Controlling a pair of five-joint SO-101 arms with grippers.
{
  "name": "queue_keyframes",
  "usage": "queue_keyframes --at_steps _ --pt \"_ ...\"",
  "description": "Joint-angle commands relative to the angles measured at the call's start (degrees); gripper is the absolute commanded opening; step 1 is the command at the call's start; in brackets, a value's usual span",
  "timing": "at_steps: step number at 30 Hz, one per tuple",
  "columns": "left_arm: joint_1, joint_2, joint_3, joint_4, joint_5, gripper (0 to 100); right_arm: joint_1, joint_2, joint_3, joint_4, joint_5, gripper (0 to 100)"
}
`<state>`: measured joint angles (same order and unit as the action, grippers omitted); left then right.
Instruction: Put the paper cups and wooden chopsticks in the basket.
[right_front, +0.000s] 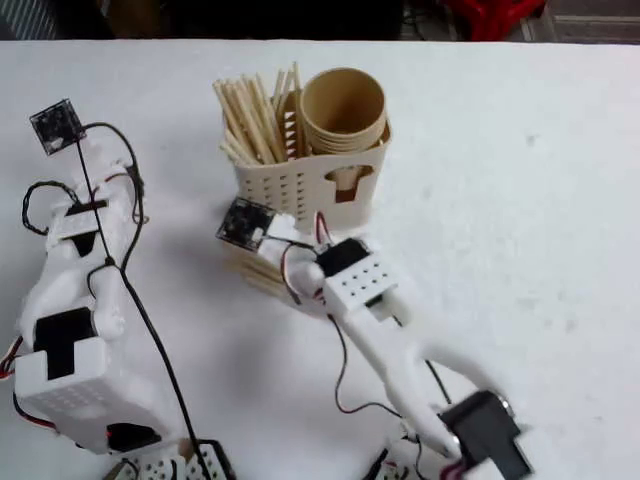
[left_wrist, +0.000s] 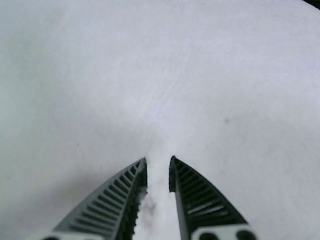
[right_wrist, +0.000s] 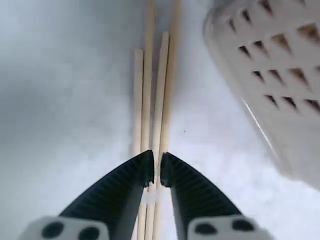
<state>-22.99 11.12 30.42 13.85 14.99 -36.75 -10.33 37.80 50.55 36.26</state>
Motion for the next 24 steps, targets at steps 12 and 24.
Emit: queue_keyframes --at_steps 12,24 --pt "0.22 -0.75 -2.29 0.26 -0.53 9 0.31 13.58 0.00 -7.87 1.41 11.5" --pt "0.22 -0.66 -2.29 0.18 -0.53 9 -0.22 10.15 0.35 -4.26 1.41 1.7"
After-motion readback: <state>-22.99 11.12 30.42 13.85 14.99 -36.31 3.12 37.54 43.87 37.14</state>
